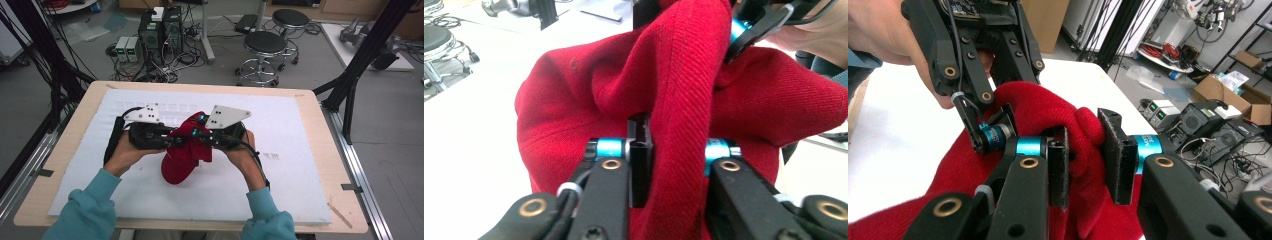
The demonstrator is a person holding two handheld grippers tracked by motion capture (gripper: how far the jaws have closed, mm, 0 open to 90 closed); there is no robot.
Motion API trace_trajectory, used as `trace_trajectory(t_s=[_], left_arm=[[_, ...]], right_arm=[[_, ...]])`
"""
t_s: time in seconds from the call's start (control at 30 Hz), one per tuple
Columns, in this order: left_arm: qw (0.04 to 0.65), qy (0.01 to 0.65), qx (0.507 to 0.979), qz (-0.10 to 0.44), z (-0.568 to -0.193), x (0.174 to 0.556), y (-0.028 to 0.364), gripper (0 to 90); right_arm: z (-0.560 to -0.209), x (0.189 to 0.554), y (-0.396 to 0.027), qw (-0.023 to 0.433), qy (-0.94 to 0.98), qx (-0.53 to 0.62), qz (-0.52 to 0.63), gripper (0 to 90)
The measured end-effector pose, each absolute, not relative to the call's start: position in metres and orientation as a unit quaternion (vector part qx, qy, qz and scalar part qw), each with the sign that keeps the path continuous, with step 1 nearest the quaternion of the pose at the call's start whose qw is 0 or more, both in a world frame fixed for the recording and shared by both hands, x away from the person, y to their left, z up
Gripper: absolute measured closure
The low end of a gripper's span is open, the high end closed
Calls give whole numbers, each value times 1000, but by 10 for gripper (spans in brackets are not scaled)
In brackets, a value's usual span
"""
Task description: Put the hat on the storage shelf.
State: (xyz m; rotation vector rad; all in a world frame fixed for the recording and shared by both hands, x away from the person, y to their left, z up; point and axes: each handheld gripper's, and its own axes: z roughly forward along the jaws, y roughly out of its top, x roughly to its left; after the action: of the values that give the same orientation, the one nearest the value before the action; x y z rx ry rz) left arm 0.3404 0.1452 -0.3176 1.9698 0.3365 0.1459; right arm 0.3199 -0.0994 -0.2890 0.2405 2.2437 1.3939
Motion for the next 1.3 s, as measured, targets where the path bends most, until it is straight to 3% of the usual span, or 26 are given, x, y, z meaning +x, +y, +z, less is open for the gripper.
trace_trajectory(t_s=[0.17, 0.43, 0.53, 0.63, 1.3], left_arm=[[541, 143, 826, 67, -316, 339, 147, 836], [543, 143, 825, 66, -315, 339, 148, 843], [544, 146, 824, 66, -315, 339, 149, 848], [542, 148, 824, 72, -314, 339, 152, 851], [543, 182, 814, 98, -312, 345, 165, 855]], right_arm=[[-289, 320, -99, 246, 819, 89, 511, 695], [-289, 320, -100, 257, 814, 100, 511, 516], [-290, 321, -101, 269, 810, 116, 508, 370], [-290, 321, -103, 273, 806, 132, 508, 279], [-288, 318, -116, 268, 792, 160, 524, 163]])
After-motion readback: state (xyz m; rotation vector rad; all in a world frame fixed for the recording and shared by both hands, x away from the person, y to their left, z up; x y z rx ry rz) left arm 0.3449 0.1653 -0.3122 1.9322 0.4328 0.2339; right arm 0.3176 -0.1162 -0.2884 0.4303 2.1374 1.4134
